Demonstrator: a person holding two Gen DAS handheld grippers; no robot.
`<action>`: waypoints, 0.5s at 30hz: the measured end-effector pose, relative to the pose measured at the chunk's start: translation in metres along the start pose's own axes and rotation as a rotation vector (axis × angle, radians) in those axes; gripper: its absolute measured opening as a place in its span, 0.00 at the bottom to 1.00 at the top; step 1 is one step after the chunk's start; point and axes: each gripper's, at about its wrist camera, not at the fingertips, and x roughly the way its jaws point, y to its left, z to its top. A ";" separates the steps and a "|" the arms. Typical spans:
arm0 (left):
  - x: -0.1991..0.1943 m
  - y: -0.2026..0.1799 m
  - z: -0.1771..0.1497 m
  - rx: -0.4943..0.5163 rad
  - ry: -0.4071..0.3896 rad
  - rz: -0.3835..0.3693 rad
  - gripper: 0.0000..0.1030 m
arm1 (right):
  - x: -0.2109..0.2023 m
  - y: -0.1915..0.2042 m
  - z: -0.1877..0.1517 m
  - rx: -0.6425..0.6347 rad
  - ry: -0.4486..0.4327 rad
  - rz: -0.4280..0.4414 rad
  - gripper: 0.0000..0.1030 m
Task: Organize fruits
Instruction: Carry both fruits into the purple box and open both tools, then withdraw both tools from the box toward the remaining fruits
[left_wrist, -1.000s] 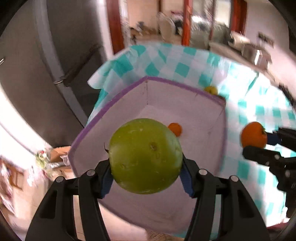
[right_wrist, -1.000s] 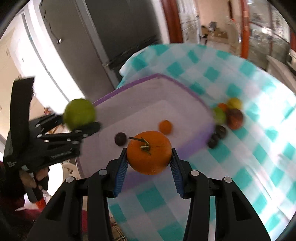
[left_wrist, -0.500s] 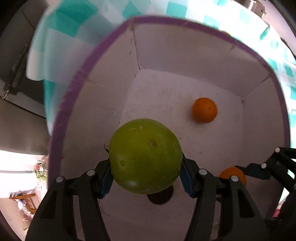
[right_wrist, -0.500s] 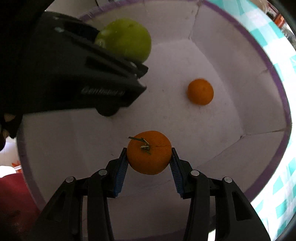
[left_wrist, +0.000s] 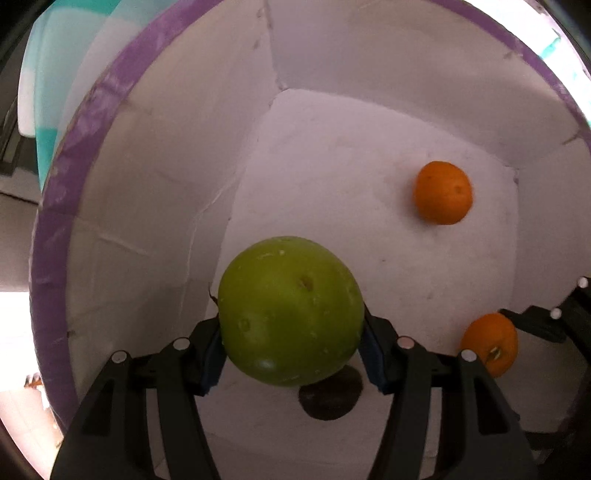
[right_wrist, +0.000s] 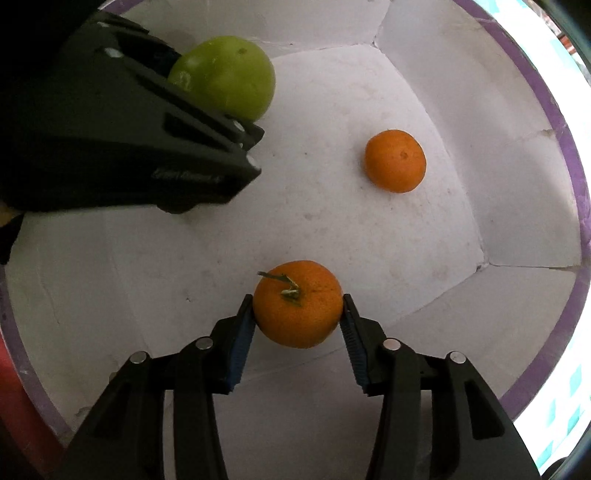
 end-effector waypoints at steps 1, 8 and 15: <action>0.001 0.000 -0.001 0.002 0.008 0.010 0.60 | -0.002 0.000 0.002 -0.003 -0.015 0.020 0.60; -0.035 -0.009 0.000 0.006 -0.153 0.139 0.77 | -0.053 -0.011 -0.016 -0.014 -0.256 0.075 0.74; -0.153 -0.047 -0.023 -0.216 -0.556 0.309 0.98 | -0.136 -0.063 -0.111 0.027 -0.586 0.193 0.80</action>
